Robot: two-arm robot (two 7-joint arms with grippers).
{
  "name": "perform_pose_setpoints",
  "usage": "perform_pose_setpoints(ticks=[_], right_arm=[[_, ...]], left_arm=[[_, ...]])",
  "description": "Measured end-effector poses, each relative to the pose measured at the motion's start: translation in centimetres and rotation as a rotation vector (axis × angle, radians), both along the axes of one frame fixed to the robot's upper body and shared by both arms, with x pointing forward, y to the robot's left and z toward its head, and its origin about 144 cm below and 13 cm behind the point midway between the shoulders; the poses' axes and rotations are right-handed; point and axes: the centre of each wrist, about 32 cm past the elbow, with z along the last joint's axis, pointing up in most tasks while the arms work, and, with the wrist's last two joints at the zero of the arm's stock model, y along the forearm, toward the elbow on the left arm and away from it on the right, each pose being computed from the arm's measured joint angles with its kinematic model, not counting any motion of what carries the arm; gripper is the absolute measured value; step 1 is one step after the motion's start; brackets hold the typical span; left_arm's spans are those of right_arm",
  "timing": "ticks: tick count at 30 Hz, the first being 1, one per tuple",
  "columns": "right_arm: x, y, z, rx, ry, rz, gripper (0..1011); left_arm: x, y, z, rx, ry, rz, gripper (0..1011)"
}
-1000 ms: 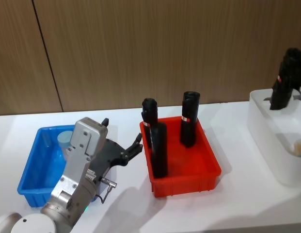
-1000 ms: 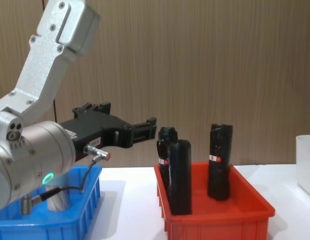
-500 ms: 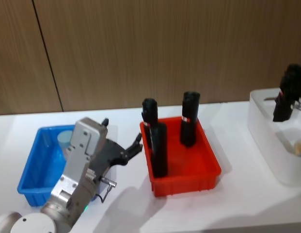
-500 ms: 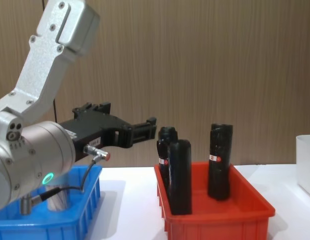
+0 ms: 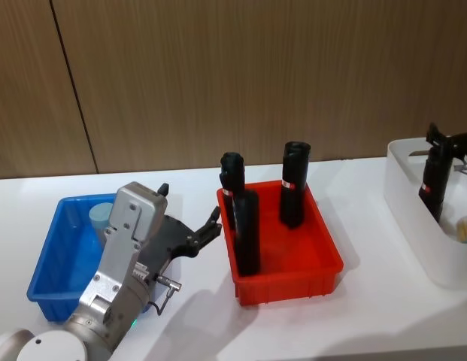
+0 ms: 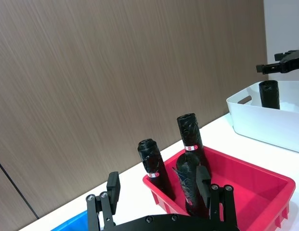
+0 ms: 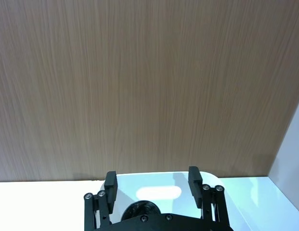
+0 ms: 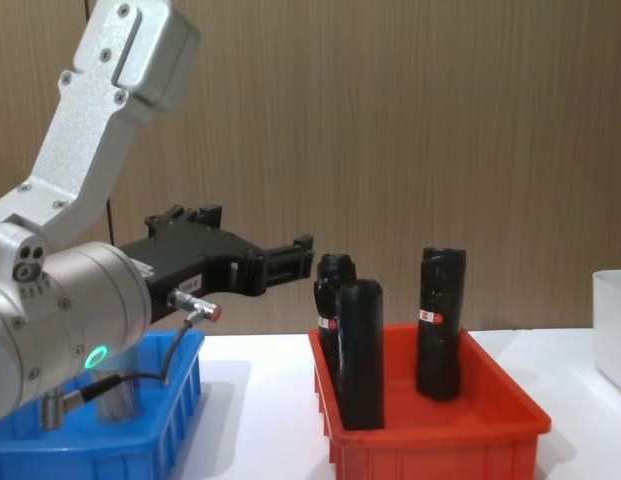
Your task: Pick the cotton swabs from the blue box and place them into the white box.
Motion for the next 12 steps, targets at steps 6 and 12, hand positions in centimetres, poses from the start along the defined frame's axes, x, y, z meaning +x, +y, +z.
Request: perform_pose_setpoints(ticks=[6,12], right_arm=[[-0.02,-0.04,-0.09,0.005,-0.004,-0.002,1001],[-0.04,-0.08,-0.16,0.009,-0.007,-0.003,1002]], left_arm=[[0.0,0.0,0.0,0.0,0.0,0.0,1004],[0.0,0.0,0.0,0.0,0.0,0.0,1004]])
